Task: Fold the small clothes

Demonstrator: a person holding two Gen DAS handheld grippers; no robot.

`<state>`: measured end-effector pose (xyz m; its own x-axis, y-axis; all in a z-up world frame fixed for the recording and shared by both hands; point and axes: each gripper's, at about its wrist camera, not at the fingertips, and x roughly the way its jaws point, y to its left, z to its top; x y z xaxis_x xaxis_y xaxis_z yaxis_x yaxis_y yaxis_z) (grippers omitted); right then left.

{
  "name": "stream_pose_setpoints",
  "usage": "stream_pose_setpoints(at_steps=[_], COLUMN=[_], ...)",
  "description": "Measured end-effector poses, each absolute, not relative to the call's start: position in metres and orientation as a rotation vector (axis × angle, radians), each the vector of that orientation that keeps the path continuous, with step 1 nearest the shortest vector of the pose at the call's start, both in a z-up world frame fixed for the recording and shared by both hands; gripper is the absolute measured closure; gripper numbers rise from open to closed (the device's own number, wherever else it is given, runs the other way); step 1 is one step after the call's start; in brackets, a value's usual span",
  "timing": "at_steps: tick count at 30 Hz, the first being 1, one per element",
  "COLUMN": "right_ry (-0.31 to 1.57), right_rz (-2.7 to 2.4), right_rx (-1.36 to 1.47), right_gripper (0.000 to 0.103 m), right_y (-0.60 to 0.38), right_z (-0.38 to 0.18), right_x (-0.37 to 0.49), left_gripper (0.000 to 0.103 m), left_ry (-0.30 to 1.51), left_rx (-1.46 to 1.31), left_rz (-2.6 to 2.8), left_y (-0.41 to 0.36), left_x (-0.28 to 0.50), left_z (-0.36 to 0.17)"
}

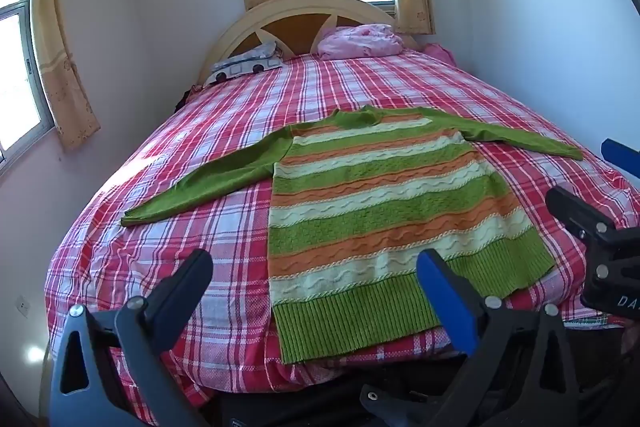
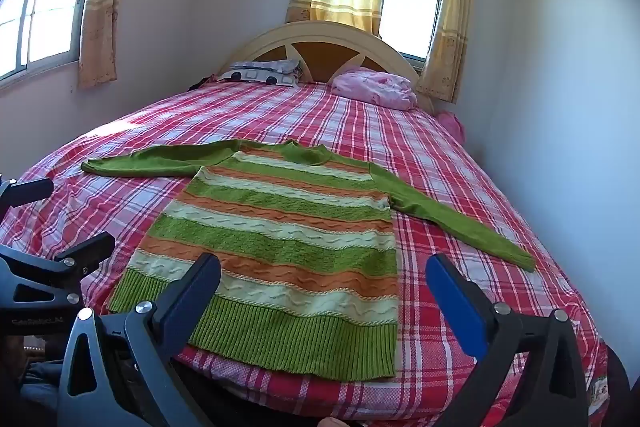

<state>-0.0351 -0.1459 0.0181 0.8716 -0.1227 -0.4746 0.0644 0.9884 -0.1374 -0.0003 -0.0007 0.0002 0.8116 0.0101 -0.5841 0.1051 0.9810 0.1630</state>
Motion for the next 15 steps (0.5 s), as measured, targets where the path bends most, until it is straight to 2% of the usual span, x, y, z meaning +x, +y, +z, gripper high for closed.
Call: stream_pose_setpoints(at_steps=[15], right_ry=[0.507], right_rz=[-0.105], right_rx=[-0.132], right_gripper=[0.001], right_y=[-0.1468], right_z=[0.0141], right_x=[-0.0324], left_gripper=[0.000], left_ry=[0.617], left_rx=[0.175], left_rz=[-0.050], left_y=[-0.0004], left_x=[-0.0018], left_z=[0.0030])
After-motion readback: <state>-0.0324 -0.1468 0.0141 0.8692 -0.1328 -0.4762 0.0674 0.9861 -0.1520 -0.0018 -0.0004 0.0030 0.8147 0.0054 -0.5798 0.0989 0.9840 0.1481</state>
